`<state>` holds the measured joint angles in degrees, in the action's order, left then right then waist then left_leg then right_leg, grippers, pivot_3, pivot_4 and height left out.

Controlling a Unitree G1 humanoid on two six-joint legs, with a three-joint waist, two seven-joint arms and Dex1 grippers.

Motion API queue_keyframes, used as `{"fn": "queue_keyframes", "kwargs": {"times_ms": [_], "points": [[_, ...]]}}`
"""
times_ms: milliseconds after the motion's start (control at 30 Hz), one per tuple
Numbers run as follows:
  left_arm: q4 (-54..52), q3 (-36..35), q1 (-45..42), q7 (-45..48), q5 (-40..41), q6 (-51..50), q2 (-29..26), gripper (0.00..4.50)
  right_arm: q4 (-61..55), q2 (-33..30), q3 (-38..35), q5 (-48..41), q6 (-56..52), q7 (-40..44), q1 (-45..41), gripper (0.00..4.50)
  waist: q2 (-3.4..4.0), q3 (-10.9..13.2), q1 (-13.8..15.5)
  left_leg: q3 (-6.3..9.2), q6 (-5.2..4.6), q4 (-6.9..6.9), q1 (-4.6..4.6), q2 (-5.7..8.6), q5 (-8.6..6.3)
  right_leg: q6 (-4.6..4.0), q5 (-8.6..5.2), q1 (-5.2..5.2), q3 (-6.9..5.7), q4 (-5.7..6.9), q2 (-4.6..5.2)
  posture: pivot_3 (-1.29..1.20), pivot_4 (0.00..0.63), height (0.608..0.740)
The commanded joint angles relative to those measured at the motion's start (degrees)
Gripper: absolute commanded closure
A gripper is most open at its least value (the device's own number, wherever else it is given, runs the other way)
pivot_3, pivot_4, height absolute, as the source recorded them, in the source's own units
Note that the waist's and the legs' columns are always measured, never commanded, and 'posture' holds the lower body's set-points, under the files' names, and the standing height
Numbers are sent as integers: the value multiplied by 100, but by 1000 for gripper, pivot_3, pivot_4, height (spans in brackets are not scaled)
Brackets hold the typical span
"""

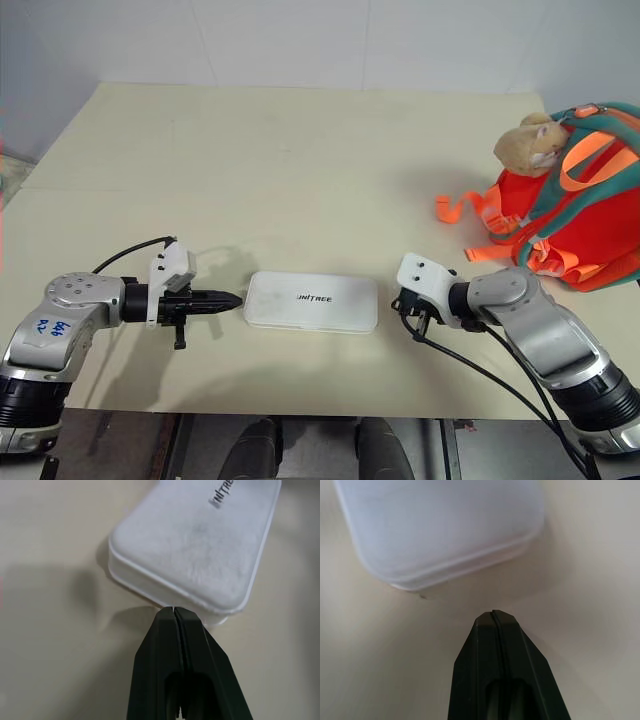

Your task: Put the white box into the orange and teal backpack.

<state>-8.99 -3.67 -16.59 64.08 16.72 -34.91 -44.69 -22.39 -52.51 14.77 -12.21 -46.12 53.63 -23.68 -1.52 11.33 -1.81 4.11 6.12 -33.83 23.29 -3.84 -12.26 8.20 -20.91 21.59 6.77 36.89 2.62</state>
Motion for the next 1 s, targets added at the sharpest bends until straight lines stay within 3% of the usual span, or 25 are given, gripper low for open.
{"fn": "queue_keyframes", "kwargs": {"times_ms": [33, 100, 200, 467, 867, 1000], "points": [[-210, -334, 75, -319, 200, -484, -188, 4088, 140, -69, -250, 189, 293, -136, -83, 4331, 0, 0, -18, -1, 0, 0, 0, 0, 0, 0, 0, 1, 2, 0, 0, 0, 150, 740], [-142, -394, -66, -544, 267, -920, -249, 3619, 229, -25, -293, 237, 336, -199, -189, 3926, -2, 2, -11, -1, 0, -1, 0, 0, -1, 0, 0, 1, 2, 1, 0, 0, 150, 740], [-101, -567, -230, -628, 468, -1074, -244, 2669, 219, 6, -320, 188, 367, -133, -293, 2944, -2, 2, -1, -1, 0, -3, 0, 0, -1, 1, 1, 1, 3, 2, 0, 0, 150, 740], [277, -850, -650, -963, 967, -1512, -32, 42, 338, 229, -103, 429, 523, -304, -387, 59, -3, 2, 10, -1, 3, 0, 1, 0, -3, 2, 0, 1, 1, -3, 0, 0, 150, 740], [837, -1368, -558, -459, 2373, -2589, -80, 12, 186, 377, 54, 607, 533, -323, -249, 20, -3, 2, -2, -1, 3, -1, 0, 0, -3, 2, 0, 1, 1, 2, 0, 0, 150, 740], [1162, -1294, -438, -408, 2507, -2842, -126, 12, 172, 403, 81, 666, 557, -348, -206, 20, -3, 2, -5, -1, 3, -2, 0, 0, -3, 1, 0, 1, 1, 2, 0, 0, 150, 740]]}}
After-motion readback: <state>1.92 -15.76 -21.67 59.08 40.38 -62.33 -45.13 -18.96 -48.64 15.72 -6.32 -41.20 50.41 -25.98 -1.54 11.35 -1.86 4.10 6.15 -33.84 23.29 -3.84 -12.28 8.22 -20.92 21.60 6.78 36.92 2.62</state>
